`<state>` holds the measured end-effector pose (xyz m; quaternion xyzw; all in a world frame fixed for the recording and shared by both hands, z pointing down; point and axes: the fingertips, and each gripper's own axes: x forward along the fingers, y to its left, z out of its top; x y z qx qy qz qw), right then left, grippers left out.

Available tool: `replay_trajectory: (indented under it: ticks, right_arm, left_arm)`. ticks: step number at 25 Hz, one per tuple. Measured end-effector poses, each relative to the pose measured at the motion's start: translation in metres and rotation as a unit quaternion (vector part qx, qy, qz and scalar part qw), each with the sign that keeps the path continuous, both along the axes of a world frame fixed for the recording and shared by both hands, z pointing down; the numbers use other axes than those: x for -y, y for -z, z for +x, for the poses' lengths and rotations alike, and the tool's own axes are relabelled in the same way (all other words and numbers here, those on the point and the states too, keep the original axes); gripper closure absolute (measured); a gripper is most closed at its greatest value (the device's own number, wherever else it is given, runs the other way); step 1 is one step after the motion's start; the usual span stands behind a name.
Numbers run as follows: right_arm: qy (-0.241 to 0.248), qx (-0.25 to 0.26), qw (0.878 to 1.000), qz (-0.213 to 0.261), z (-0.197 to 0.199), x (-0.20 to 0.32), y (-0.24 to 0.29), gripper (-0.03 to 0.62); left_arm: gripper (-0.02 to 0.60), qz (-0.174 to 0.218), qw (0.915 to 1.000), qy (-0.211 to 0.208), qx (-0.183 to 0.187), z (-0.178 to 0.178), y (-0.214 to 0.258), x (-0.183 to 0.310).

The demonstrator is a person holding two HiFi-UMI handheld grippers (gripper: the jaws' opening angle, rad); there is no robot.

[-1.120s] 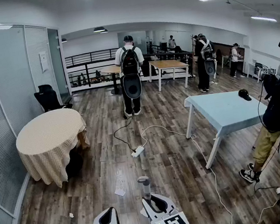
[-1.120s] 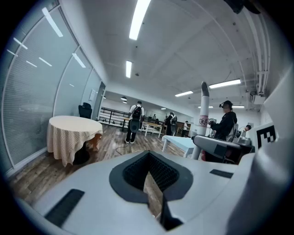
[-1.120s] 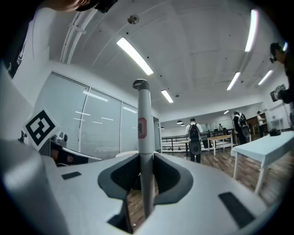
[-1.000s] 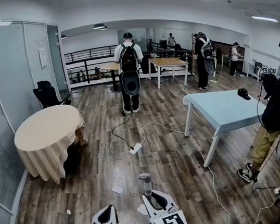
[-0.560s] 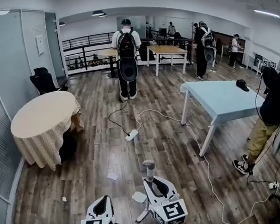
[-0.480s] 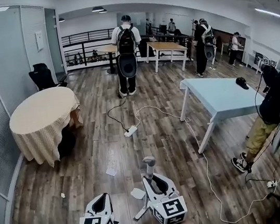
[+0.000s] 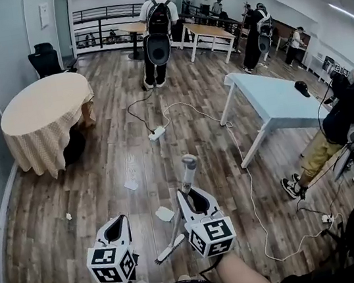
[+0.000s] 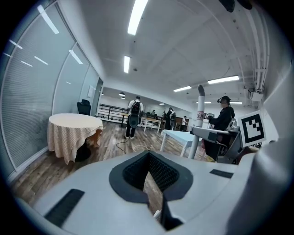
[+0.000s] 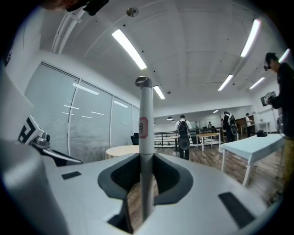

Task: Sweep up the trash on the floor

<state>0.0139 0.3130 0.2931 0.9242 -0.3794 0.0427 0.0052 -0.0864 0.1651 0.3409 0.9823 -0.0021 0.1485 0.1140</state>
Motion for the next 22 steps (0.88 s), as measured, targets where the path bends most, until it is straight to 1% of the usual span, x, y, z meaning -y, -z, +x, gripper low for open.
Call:
replay_trajectory:
  ticks: [5, 9, 13, 18, 22]
  right_arm:
    - [-0.012, 0.01, 1.0, -0.01, -0.008, 0.025, -0.007, 0.499]
    - [-0.028, 0.015, 0.999, -0.02, -0.014, 0.046, -0.004, 0.499]
    - [-0.043, 0.021, 0.998, -0.033, -0.018, 0.067, -0.009, 0.499]
    - [-0.055, 0.025, 0.998, -0.032, -0.012, 0.086, -0.008, 0.5]
    - [-0.061, 0.018, 0.998, -0.022, 0.003, 0.093, -0.003, 0.5]
  left_arm:
    - [0.588, -0.002, 0.9999, -0.004, 0.012, -0.011, -0.019, 0.044]
    - [0.588, -0.02, 0.9995, -0.006, 0.023, -0.023, -0.033, 0.088]
    - [0.588, -0.026, 0.9992, -0.016, 0.026, -0.036, -0.043, 0.116]
    - [0.588, -0.025, 0.9989, -0.022, 0.032, -0.043, -0.053, 0.139]
    - [0.587, -0.019, 0.999, -0.012, 0.039, -0.043, -0.06, 0.157]
